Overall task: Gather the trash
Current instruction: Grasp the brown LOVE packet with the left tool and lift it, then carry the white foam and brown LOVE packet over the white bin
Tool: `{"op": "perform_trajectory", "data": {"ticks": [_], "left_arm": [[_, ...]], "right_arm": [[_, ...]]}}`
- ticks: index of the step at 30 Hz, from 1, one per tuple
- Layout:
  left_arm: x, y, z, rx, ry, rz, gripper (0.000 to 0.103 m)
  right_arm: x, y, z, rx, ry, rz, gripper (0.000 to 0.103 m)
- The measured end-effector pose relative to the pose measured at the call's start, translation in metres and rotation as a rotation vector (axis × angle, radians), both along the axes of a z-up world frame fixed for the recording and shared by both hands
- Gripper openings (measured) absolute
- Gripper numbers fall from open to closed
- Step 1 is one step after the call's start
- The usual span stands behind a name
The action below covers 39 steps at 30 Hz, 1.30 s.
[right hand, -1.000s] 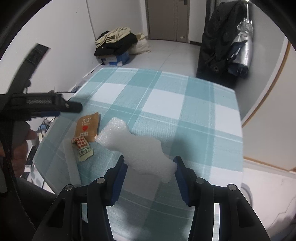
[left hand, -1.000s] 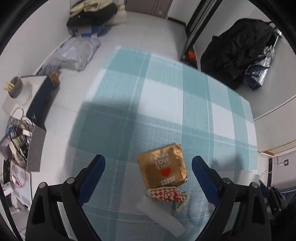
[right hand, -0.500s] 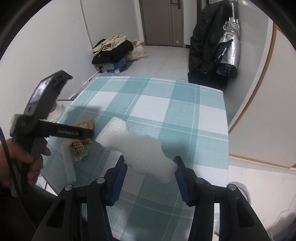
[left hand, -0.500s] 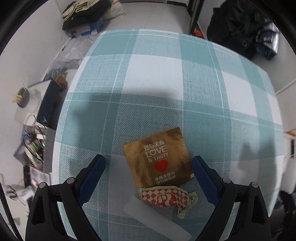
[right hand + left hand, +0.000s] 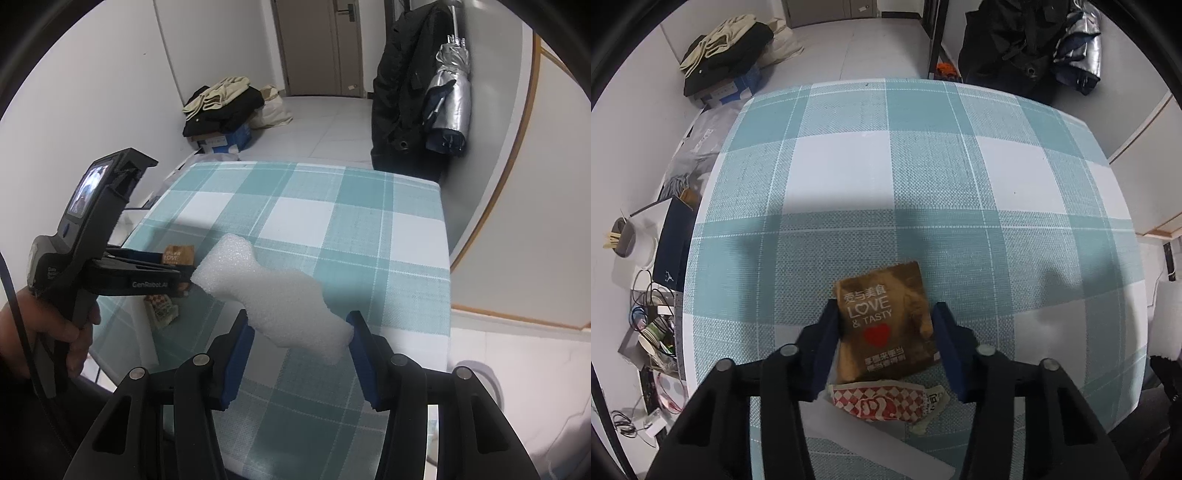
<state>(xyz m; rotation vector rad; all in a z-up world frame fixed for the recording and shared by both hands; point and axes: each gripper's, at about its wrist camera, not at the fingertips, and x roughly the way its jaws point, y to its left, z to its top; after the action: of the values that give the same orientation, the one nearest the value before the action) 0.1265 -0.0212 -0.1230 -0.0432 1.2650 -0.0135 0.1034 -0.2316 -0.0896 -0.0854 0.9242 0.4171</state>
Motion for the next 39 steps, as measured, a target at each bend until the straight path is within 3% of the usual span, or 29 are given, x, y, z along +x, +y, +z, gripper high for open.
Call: {"op": "perform_trajectory", "data": {"ticks": [6, 15, 17, 18, 26, 39], "left_arm": [[0.002, 0.009, 0.000, -0.108, 0.002, 0.039, 0.033], [0.006, 0.010, 0.001, -0.147, -0.016, 0.052, 0.026], [0.007, 0.014, 0.002, -0.159, -0.020, 0.051, 0.018], [0.006, 0.016, 0.003, -0.165, -0.026, 0.053, 0.008], [0.005, 0.020, 0.004, -0.258, -0.027, 0.081, 0.007], [-0.001, 0.015, 0.032, -0.366, -0.099, 0.050, 0.000]], "right_arm": [[0.000, 0.002, 0.002, 0.001, -0.007, -0.007, 0.050], [0.001, -0.003, 0.002, 0.007, -0.004, -0.027, 0.050], [0.000, -0.004, 0.003, 0.009, -0.006, -0.033, 0.050], [0.000, -0.005, 0.004, 0.013, -0.009, -0.036, 0.050], [-0.002, -0.006, 0.004, 0.013, -0.010, -0.047, 0.050], [-0.008, -0.023, 0.015, 0.056, -0.031, -0.095, 0.050]]}}
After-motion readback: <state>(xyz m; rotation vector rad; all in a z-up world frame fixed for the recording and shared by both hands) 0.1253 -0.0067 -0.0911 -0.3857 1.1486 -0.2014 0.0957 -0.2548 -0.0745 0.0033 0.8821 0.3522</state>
